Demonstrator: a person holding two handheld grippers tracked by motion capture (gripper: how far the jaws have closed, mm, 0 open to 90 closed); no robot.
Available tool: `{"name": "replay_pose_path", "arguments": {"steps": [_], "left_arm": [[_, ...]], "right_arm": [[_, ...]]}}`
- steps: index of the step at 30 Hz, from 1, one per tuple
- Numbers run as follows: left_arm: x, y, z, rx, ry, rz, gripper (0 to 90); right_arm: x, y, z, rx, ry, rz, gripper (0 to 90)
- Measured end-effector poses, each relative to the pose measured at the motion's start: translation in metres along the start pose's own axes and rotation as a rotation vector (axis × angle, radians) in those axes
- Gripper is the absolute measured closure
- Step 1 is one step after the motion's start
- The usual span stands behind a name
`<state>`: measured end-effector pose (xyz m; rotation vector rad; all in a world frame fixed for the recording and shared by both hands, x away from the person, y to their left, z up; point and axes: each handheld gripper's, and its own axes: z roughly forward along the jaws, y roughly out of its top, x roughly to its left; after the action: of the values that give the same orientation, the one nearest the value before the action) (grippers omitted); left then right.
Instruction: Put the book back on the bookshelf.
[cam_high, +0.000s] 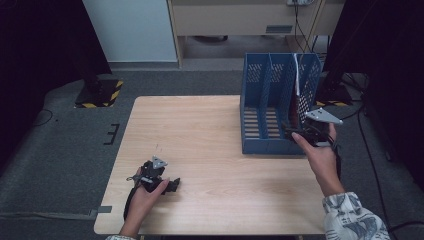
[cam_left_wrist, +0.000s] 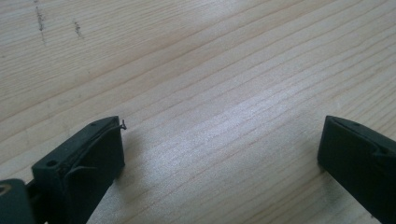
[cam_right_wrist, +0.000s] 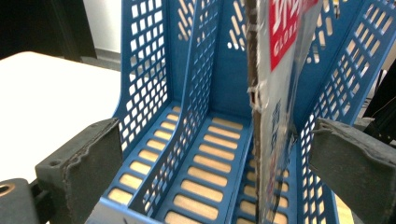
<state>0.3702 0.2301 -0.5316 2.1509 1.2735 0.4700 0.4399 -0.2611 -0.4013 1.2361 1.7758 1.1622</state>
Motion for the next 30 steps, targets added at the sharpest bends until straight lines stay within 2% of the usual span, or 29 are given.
{"name": "replay_pose_path", "arguments": {"steps": [10, 23, 27, 28, 30], "left_arm": [[0.0, 0.0, 0.0, -0.001, 0.0, 0.0, 0.0], [-0.001, 0.0, 0.0, -0.002, -0.002, 0.001, 0.0], [-0.001, 0.0, 0.0, -0.002, -0.002, 0.0, 0.0], [-0.001, 0.0, 0.0, -0.002, -0.002, 0.0, 0.0], [-0.001, 0.0, 0.0, -0.004, -0.002, 0.0, 0.0]], "right_arm": [[0.01, -0.021, -0.007, 0.027, 0.035, 0.005, 3.6], [0.049, -0.058, -0.017, 0.102, 0.146, -0.006, 3.9], [0.058, -0.065, -0.017, 0.118, 0.17, -0.011, 4.0], [0.065, -0.07, -0.016, 0.131, 0.19, -0.028, 4.5], [0.071, -0.075, -0.015, 0.146, 0.21, -0.03, 4.7]]}}
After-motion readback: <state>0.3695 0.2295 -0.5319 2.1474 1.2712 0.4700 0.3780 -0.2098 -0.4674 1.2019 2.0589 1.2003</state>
